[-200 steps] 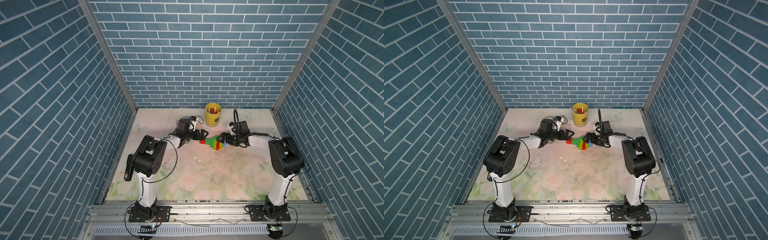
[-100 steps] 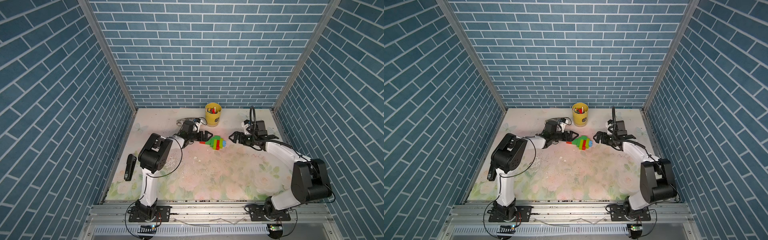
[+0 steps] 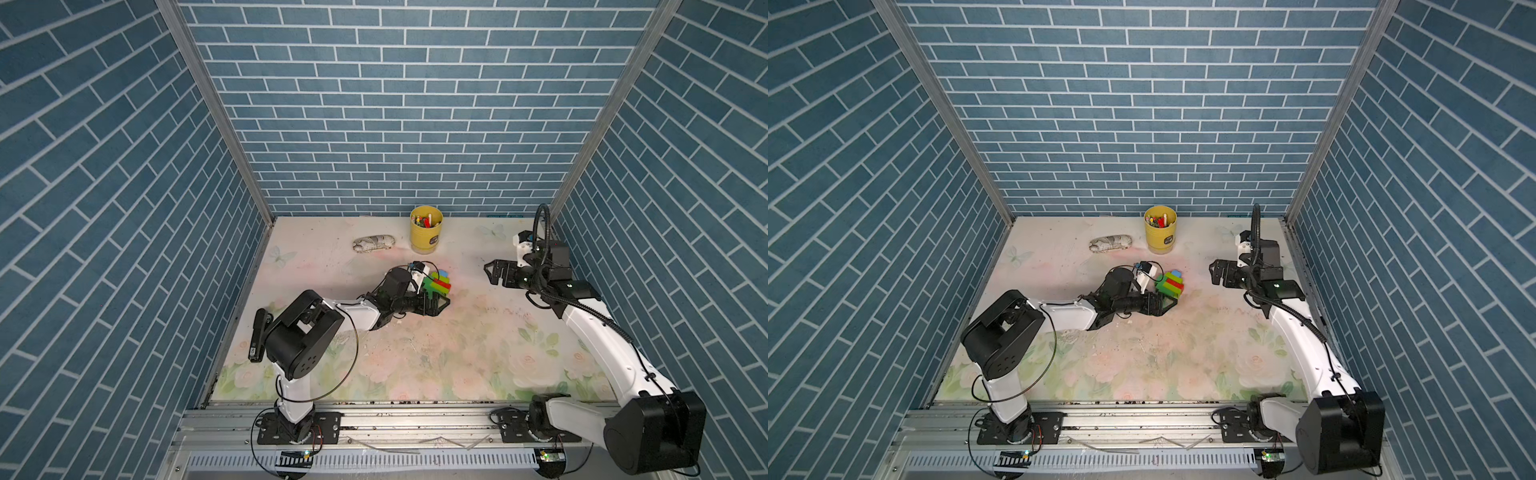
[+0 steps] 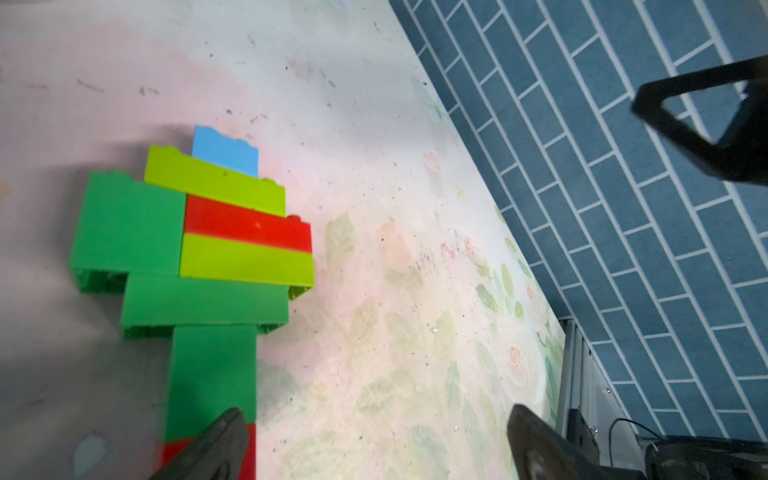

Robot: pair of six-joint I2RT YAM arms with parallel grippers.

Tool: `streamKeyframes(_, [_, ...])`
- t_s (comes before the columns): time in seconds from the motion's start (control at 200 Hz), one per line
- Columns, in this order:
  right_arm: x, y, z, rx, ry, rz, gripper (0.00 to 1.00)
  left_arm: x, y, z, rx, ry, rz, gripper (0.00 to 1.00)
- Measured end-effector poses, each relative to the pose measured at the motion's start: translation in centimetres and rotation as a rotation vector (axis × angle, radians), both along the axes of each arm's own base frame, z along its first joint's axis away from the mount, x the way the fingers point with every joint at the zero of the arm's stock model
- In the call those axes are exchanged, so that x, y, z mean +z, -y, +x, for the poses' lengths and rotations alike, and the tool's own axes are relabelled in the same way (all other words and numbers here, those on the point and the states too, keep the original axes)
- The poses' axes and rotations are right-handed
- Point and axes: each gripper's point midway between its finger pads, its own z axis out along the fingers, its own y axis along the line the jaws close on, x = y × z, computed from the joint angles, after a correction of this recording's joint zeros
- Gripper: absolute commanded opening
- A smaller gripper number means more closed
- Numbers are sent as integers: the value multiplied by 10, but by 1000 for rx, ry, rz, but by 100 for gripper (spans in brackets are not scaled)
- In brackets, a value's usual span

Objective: Assemble a spoon with lego
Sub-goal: Adjust the lego brick at the center of the board, then reset both arms

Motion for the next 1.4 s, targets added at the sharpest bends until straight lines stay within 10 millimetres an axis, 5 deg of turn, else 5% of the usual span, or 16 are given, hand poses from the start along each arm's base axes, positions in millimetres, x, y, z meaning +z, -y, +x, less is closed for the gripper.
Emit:
streamKeyframes(0.125, [7,24,-3,-97,70,-49,99,4,-17,2,61,39,61,99])
streamKeyframes(0.255, [-14,61,-12,-251,153,-136,99,71,-61,12,207,265,100,99])
streamKeyframes(0.35, [-49,90,-11,-368,144,-200,99,127,-125,28,412,463,144,99])
streamKeyframes(0.445, [-86,112,-7,-451,114,-254,99,152,-210,44,650,582,256,99])
streamKeyframes(0.575, [-126,132,-1,-514,102,-333,99,126,-318,42,896,593,481,99])
streamKeyframes(0.705, [-148,143,2,-540,131,-375,99,61,-377,26,987,496,643,99])
streamKeyframes(0.845, [-148,144,17,-532,196,-361,99,8,-389,26,944,436,757,99])
streamKeyframes(1.055, [-152,135,30,-470,228,-343,99,-27,-385,47,853,456,780,99])
streamKeyframes(1.4, [-145,131,35,-452,263,-320,99,2,-380,69,866,552,734,99])
